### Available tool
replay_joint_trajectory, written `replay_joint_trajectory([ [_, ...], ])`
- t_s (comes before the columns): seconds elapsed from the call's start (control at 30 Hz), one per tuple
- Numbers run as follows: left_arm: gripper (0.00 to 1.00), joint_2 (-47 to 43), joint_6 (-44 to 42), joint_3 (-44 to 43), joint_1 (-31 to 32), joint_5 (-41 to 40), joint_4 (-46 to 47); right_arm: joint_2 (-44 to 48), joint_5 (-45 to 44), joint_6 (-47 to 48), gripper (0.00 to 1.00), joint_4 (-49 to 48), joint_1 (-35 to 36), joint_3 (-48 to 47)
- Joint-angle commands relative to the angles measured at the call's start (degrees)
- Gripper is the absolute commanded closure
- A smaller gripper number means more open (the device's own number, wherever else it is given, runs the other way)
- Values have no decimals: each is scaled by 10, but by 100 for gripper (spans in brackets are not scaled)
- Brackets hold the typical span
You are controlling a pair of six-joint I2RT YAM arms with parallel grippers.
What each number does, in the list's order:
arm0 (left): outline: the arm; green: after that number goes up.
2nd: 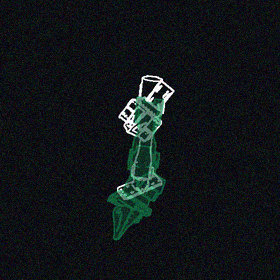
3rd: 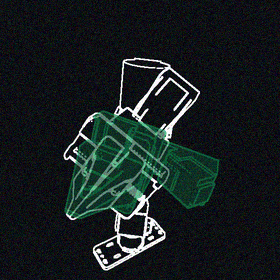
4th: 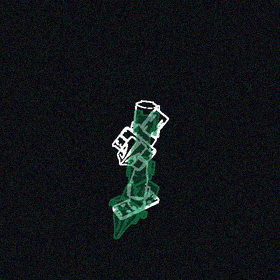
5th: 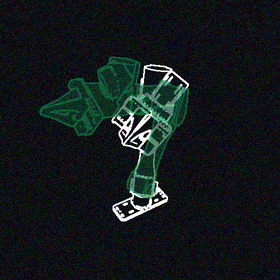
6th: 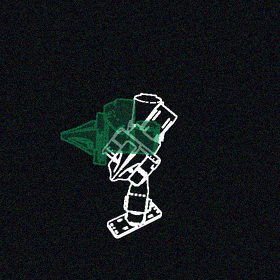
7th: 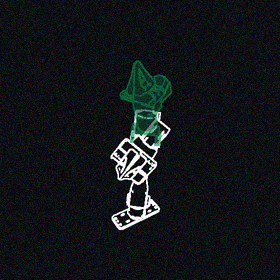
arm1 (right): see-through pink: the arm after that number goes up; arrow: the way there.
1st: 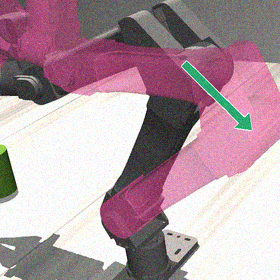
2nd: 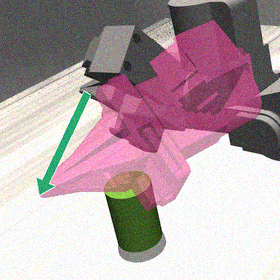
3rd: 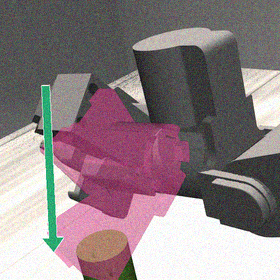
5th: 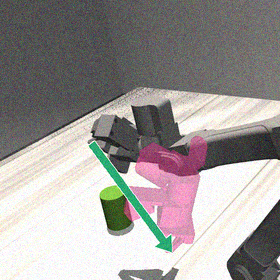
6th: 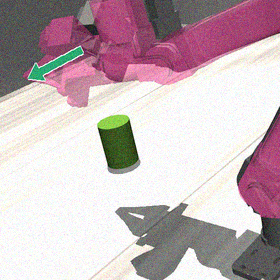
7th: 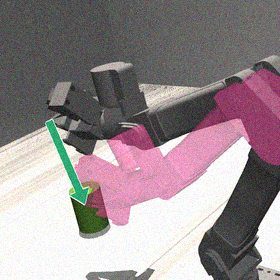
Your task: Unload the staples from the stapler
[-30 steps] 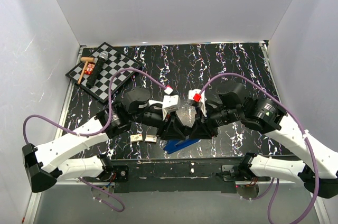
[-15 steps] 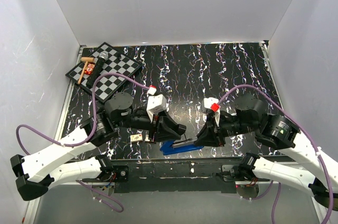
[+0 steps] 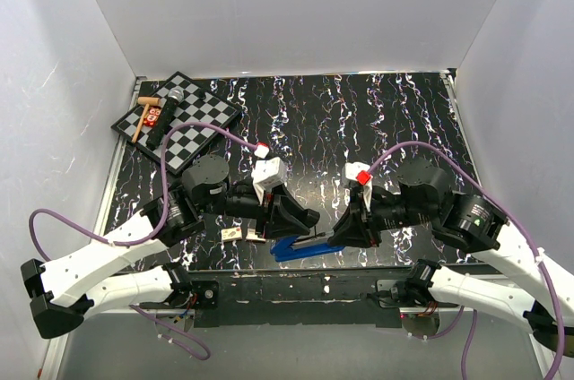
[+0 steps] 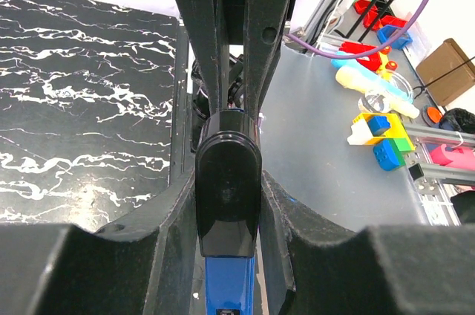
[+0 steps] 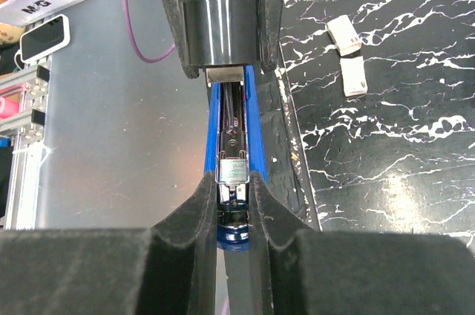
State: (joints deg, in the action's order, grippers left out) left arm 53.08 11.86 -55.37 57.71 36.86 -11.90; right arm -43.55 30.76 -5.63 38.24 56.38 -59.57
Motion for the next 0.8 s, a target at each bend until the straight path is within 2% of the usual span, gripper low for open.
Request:
replay_joint_trajectory([
  [0.0, 100, -11, 0, -19, -2, -6, 80, -10, -31, -5, 86, 48, 1, -28],
  [0.13, 100, -10, -3, -19, -2, -6, 75, -7, -48, -1, 71, 61, 1, -40],
  [0.3, 100, -6, -8, -18, -2, -12, 69, -5, -74, 10, 59, 84, 1, -62],
  [0.5, 100, -7, -13, -10, -2, -24, 61, -4, -105, 25, 53, 109, 1, -95],
  [0.77, 100, 2, -20, -8, -2, -61, 40, -22, -113, 34, 51, 121, 1, -142],
])
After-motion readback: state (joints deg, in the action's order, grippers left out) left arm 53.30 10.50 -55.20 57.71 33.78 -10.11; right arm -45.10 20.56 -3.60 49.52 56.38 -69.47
